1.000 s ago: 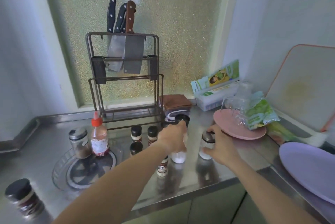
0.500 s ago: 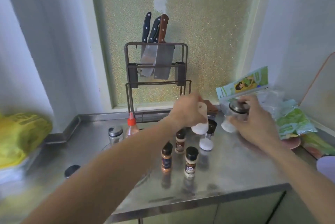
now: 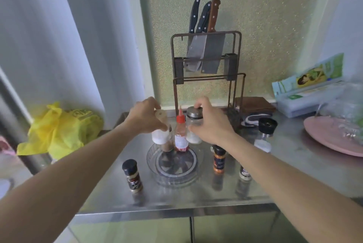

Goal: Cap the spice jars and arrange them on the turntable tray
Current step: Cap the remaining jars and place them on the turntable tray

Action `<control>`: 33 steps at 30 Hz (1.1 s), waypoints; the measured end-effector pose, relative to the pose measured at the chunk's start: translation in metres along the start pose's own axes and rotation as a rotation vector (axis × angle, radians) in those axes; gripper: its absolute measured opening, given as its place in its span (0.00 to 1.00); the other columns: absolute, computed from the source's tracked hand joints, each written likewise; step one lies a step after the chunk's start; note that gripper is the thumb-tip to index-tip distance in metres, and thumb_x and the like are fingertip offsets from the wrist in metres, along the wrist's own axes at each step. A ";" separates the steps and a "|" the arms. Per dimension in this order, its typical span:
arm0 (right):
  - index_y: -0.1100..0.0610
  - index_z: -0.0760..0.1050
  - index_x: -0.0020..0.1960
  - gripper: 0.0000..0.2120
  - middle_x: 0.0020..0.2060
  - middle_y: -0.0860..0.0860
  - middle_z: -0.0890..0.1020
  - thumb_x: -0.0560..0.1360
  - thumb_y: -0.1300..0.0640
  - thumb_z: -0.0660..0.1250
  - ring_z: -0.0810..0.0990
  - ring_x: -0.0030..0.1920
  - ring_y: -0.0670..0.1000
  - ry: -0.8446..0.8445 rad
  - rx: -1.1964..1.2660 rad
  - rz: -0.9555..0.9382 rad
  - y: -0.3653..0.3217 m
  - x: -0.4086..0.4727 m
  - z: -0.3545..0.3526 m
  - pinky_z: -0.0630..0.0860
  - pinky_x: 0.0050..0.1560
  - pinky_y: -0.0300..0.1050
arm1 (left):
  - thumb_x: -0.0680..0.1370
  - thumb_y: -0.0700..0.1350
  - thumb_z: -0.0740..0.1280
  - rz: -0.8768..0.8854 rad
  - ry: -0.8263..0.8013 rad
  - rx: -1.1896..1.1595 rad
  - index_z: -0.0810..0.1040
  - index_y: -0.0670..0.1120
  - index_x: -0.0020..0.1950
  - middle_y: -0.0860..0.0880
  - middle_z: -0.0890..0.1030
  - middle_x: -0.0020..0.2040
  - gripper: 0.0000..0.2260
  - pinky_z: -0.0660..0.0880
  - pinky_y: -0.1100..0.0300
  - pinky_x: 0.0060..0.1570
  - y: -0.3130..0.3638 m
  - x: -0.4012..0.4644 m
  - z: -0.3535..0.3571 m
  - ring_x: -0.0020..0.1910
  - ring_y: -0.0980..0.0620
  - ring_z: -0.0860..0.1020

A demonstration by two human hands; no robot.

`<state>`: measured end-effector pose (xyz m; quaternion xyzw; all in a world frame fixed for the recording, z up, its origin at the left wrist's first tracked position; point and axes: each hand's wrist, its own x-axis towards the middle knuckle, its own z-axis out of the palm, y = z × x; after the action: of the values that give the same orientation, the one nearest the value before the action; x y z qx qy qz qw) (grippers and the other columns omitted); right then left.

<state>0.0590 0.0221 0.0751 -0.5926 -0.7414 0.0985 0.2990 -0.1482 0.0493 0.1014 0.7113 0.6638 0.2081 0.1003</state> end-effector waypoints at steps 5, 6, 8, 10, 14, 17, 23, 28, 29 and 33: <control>0.52 0.63 0.65 0.26 0.49 0.51 0.79 0.73 0.57 0.73 0.77 0.42 0.52 -0.104 -0.067 0.088 0.011 0.004 0.048 0.70 0.35 0.46 | 0.63 0.50 0.84 -0.093 -0.050 -0.015 0.73 0.50 0.57 0.47 0.81 0.55 0.29 0.74 0.58 0.42 -0.046 0.006 0.022 0.50 0.47 0.79; 0.53 0.63 0.66 0.27 0.50 0.52 0.79 0.73 0.59 0.73 0.78 0.43 0.53 -0.113 -0.075 0.103 0.013 0.005 0.054 0.72 0.37 0.47 | 0.62 0.50 0.84 -0.102 -0.054 -0.013 0.74 0.49 0.57 0.47 0.80 0.55 0.29 0.73 0.59 0.42 -0.052 0.007 0.026 0.49 0.48 0.78; 0.53 0.62 0.69 0.30 0.53 0.54 0.80 0.73 0.60 0.73 0.79 0.48 0.56 -0.128 -0.093 0.124 0.017 0.007 0.064 0.76 0.45 0.49 | 0.62 0.51 0.84 -0.115 -0.059 -0.006 0.75 0.48 0.59 0.47 0.80 0.55 0.30 0.72 0.58 0.43 -0.061 0.008 0.035 0.49 0.47 0.78; 0.53 0.62 0.71 0.31 0.56 0.56 0.80 0.73 0.59 0.73 0.79 0.54 0.58 -0.150 -0.113 0.140 0.020 0.010 0.070 0.75 0.49 0.49 | 0.62 0.51 0.84 -0.119 -0.062 -0.017 0.75 0.48 0.59 0.48 0.80 0.55 0.30 0.73 0.59 0.42 -0.067 0.011 0.043 0.49 0.47 0.78; 0.56 0.66 0.68 0.27 0.56 0.56 0.80 0.74 0.59 0.74 0.80 0.55 0.58 -0.163 -0.150 0.165 0.022 0.012 0.078 0.75 0.51 0.50 | 0.63 0.50 0.84 -0.106 -0.047 -0.036 0.75 0.48 0.59 0.48 0.81 0.54 0.30 0.79 0.57 0.44 -0.070 0.016 0.049 0.50 0.47 0.79; 0.57 0.66 0.67 0.26 0.54 0.56 0.80 0.74 0.59 0.74 0.81 0.52 0.58 -0.161 -0.168 0.180 0.024 0.013 0.081 0.76 0.45 0.48 | 0.62 0.50 0.85 -0.097 -0.027 -0.028 0.75 0.48 0.58 0.48 0.82 0.54 0.30 0.82 0.51 0.51 -0.068 0.017 0.051 0.50 0.46 0.80; 0.59 0.66 0.67 0.27 0.53 0.56 0.80 0.72 0.61 0.75 0.81 0.51 0.58 -0.159 -0.184 0.202 0.026 0.013 0.079 0.72 0.41 0.46 | 0.63 0.49 0.84 -0.091 -0.023 -0.068 0.74 0.49 0.56 0.47 0.81 0.53 0.28 0.78 0.56 0.45 -0.061 0.020 0.055 0.49 0.46 0.80; 0.60 0.65 0.68 0.30 0.57 0.57 0.78 0.71 0.59 0.76 0.79 0.56 0.59 -0.148 -0.198 0.171 0.027 0.010 0.074 0.70 0.45 0.46 | 0.64 0.49 0.84 -0.079 -0.014 -0.027 0.75 0.48 0.58 0.47 0.82 0.53 0.28 0.80 0.52 0.51 -0.053 0.019 0.061 0.50 0.45 0.80; 0.60 0.65 0.68 0.30 0.57 0.57 0.77 0.71 0.59 0.75 0.79 0.56 0.59 -0.145 -0.201 0.165 0.028 0.010 0.072 0.71 0.46 0.46 | 0.64 0.48 0.84 -0.076 -0.017 -0.023 0.75 0.48 0.58 0.47 0.82 0.53 0.28 0.80 0.52 0.51 -0.051 0.019 0.061 0.49 0.45 0.80; 0.60 0.64 0.72 0.32 0.59 0.56 0.77 0.74 0.57 0.74 0.79 0.56 0.57 -0.097 -0.222 0.126 0.030 0.007 0.053 0.75 0.49 0.48 | 0.63 0.49 0.84 -0.088 -0.031 -0.026 0.77 0.47 0.56 0.48 0.81 0.50 0.26 0.80 0.52 0.50 -0.049 0.017 0.061 0.49 0.46 0.80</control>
<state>0.0532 0.0482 0.0195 -0.6619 -0.7227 0.0628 0.1888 -0.1654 0.0793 0.0288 0.6833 0.6900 0.2008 0.1289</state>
